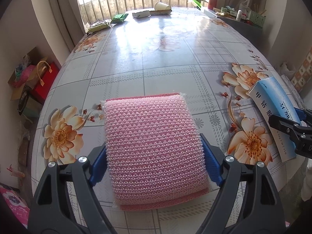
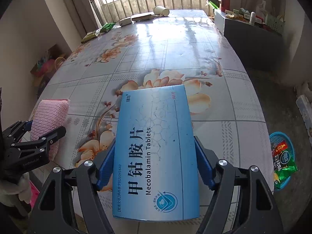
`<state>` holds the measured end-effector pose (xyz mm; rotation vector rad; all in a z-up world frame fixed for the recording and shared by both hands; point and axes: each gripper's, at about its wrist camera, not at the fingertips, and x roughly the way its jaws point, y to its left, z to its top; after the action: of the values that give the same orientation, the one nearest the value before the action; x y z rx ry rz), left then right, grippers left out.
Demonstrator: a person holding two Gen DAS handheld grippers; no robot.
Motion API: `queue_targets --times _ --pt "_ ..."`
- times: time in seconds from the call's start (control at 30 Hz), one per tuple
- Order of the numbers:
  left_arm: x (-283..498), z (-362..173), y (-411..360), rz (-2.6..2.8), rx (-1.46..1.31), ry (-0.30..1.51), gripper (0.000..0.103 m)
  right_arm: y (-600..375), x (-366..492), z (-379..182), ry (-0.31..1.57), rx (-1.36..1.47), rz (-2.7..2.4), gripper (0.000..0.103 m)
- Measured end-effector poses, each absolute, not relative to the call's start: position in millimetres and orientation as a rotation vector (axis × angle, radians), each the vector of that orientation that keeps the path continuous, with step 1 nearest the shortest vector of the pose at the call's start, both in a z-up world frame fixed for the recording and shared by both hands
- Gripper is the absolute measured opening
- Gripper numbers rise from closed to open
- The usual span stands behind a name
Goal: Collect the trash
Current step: 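Grasp the pink sponge with left tool while right tool grasps blue medicine box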
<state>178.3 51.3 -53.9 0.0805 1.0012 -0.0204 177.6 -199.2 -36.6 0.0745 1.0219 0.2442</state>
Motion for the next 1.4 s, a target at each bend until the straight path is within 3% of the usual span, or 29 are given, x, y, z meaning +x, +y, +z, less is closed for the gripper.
queue_targets --times 1.03,1.4 --pt "168 -36 44 0.013 0.149 0.944 0.079 -203 172 -31 0.999 0.116 0.272 0.071" --pt "170 -7 16 -0.101 0.12 0.901 0.079 -242 150 -8 0.907 0.286 0.293 0.071"
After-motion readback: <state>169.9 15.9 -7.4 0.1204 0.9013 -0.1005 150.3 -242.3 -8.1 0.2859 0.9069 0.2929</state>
